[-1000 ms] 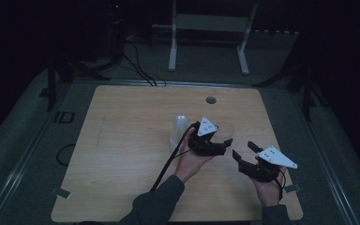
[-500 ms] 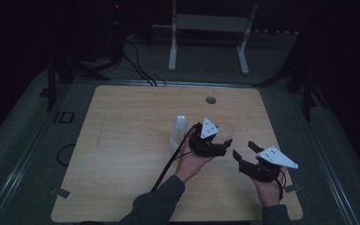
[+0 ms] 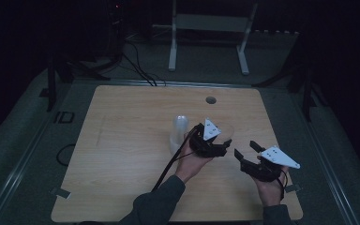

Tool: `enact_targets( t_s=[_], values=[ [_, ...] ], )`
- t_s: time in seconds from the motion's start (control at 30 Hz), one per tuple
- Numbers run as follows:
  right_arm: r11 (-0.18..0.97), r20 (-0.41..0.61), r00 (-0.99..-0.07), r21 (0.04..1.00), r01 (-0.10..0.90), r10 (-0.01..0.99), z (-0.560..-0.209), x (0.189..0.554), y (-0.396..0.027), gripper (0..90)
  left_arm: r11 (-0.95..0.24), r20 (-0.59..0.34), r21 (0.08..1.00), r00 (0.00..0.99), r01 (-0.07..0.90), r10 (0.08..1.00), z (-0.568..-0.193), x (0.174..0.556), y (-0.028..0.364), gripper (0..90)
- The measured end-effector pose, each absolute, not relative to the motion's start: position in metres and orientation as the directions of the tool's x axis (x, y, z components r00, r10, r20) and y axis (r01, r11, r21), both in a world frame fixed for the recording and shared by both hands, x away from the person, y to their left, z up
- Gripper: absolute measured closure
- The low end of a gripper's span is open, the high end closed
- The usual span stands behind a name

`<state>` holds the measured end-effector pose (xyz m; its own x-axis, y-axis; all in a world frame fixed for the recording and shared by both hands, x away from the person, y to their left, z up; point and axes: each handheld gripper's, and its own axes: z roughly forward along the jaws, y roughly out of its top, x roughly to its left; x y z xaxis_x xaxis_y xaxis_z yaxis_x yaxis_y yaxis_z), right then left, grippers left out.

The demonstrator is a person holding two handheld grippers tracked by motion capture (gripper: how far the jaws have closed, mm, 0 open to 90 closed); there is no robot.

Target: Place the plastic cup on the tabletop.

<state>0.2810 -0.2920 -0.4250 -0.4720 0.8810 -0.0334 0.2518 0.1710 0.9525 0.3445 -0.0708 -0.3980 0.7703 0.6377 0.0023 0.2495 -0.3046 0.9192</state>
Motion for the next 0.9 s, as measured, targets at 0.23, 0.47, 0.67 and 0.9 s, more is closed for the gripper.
enact_targets(
  t_s=[0.23, 0.47, 0.67, 0.9],
  values=[
    [0.170, -0.033, -0.469, 0.953, 0.252, 0.883, -0.425, 0.281, -0.293, 29.6, -0.312, 0.016, 0.919, 0.767, 0.242, 0.641, -0.399, 0.344, -0.071, 31.3],
    [0.170, -0.034, -0.470, 0.953, 0.250, 0.882, -0.425, 0.280, -0.294, 29.6, -0.321, 0.026, 0.917, 0.765, 0.238, 0.643, -0.401, 0.344, -0.072, 31.3],
    [0.167, -0.032, -0.468, 0.953, 0.251, 0.883, -0.425, 0.280, -0.294, 29.6, -0.323, 0.032, 0.918, 0.766, 0.231, 0.642, -0.404, 0.343, -0.072, 31.3],
    [0.167, -0.032, -0.468, 0.954, 0.250, 0.883, -0.425, 0.280, -0.294, 29.6, -0.321, 0.034, 0.920, 0.771, 0.225, 0.636, -0.408, 0.342, -0.072, 31.3]
  ],
)
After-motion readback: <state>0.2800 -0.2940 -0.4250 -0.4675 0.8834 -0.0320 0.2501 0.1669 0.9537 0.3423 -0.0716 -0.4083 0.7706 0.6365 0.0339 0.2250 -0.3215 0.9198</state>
